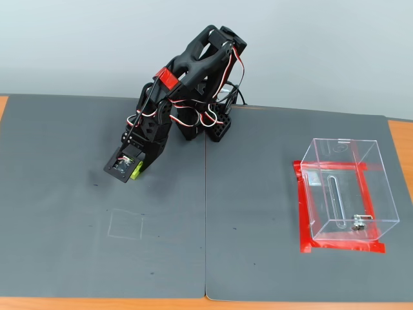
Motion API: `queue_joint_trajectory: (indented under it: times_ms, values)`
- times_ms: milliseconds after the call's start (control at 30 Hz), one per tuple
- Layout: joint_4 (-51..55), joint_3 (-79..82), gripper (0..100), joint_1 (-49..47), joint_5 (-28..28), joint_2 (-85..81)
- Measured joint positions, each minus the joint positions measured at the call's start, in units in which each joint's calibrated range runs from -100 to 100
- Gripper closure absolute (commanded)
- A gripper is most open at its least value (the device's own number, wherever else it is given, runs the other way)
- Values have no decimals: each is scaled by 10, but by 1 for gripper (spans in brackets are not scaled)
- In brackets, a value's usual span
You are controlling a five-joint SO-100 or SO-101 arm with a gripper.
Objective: Pick the green lego block and place it into the transparent box
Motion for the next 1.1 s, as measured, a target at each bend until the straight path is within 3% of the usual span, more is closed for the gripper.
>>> queue_joint_trajectory:
  times_ms: [500, 1100]
  values:
    - [66, -93, 86, -26, -5, -71]
    - [76, -193, 86, -307, -4, -215]
